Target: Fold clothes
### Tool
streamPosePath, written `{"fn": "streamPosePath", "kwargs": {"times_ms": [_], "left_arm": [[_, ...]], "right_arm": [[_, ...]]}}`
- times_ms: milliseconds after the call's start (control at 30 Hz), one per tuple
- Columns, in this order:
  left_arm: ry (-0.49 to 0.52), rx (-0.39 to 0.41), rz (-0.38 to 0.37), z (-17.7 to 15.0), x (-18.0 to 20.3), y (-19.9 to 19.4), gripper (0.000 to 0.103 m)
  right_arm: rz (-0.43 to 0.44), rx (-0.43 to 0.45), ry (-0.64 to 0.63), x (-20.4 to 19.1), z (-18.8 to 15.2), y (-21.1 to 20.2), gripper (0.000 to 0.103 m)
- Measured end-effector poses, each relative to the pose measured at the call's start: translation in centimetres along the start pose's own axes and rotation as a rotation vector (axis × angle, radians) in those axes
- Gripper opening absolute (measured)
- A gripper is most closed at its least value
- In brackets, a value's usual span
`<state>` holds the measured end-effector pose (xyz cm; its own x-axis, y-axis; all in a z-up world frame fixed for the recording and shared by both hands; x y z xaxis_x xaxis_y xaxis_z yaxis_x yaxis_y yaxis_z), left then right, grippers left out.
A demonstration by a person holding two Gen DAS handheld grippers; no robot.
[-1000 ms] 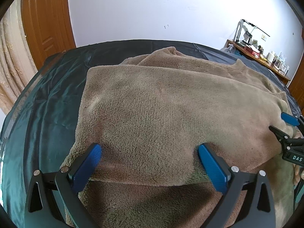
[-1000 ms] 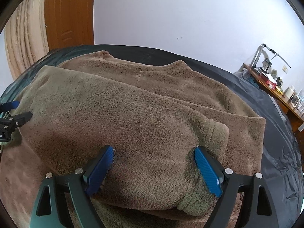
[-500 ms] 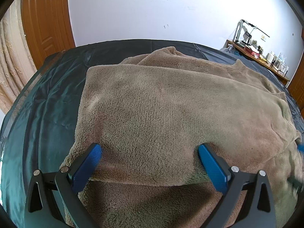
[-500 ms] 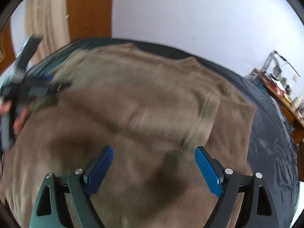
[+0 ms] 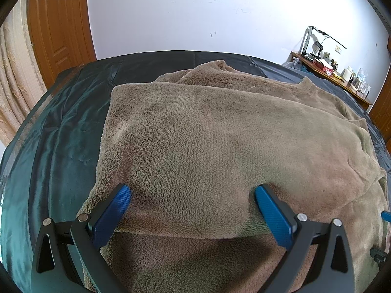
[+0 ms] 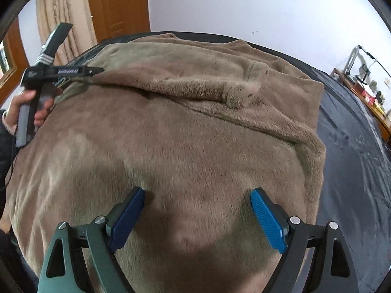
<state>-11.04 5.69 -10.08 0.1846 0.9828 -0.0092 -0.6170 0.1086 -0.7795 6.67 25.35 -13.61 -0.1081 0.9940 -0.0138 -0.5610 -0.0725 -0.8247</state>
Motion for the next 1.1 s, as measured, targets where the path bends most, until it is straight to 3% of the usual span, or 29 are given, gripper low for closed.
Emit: {"fn": "streamPosePath", "kwargs": {"times_ms": [400,667,833,1100], "left_arm": [[0.029,0.004,-0.009,-0.9,0.1,-2.1,0.102],[0.077,-0.003,-0.088,-5.4,0.9,-6.1,0.102],[0.076,-0.032,-0.085,-7.2,1.2,-5.7,0.102],[0.038,-0.039,-0.090,-7.3,0.8,-5.8,0.102]], "right_arm": [[-0.037,0.058,-0.032,-0.4,-3.5,-2.9,0.094],[0.044,0.091,-0.105,-3.5,-5.3,-3.9,0.094],[0.063,0.083,-0.084,-3.9,-5.9,-3.5,0.094],[0.056,0.105,-0.077,-3.9,-6.5,-3.8,0.095]]}}
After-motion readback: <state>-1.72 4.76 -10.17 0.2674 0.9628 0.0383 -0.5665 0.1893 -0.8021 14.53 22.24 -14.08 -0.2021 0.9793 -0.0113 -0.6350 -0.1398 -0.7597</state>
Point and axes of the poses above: each gripper's, at about its wrist camera, not at the fingertips, and y roughly the way its jaws point, x to its right, z to its top, the point moved 6 cm from there along y, roughly the way its jaws point, and after that the axes turned 3 degrees about z, right-handed, at the moved point
